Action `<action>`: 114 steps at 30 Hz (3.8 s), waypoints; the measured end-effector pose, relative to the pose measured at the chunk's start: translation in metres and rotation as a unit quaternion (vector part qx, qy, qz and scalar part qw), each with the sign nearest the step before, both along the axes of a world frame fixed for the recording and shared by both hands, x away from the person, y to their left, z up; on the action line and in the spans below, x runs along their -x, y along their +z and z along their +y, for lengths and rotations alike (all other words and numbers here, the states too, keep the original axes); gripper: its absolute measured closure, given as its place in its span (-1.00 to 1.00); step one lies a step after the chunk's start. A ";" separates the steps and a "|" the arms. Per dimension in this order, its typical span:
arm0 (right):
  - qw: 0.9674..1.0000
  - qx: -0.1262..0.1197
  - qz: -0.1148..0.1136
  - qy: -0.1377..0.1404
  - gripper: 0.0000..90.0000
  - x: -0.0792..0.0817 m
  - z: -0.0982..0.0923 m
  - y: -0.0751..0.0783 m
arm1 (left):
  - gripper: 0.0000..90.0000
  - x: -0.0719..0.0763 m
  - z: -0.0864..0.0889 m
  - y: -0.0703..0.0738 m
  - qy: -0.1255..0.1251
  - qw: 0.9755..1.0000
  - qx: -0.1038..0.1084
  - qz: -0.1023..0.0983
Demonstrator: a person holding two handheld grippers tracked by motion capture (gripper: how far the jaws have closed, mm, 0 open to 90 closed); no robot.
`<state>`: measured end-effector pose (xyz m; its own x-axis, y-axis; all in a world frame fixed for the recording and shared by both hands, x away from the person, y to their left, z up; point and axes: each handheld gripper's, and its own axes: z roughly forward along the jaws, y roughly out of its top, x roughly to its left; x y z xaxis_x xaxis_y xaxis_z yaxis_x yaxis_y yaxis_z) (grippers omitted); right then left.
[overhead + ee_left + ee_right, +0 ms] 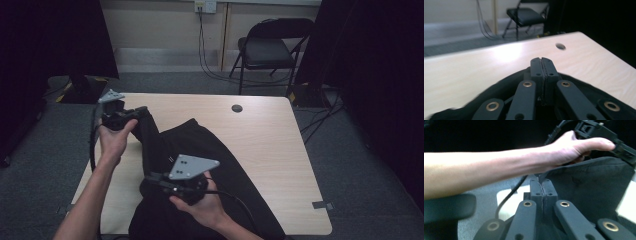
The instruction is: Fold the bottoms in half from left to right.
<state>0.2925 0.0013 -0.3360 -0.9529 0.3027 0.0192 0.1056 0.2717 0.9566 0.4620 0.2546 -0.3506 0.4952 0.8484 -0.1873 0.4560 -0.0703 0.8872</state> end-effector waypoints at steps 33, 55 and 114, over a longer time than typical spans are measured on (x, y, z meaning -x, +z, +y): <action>0.967 0.089 0.072 -0.229 0.99 -0.024 -0.189 -0.068 | 0.29 0.003 -0.079 -0.067 -0.079 0.994 -0.048 0.052; 0.957 0.187 0.114 -0.189 0.41 -0.031 -0.168 -0.122 | 0.32 0.045 -0.089 -0.141 -0.137 0.971 -0.173 0.088; 0.949 0.197 0.087 -0.229 0.98 -0.121 -0.141 -0.122 | 0.18 0.052 -0.077 -0.142 -0.135 0.972 -0.175 0.086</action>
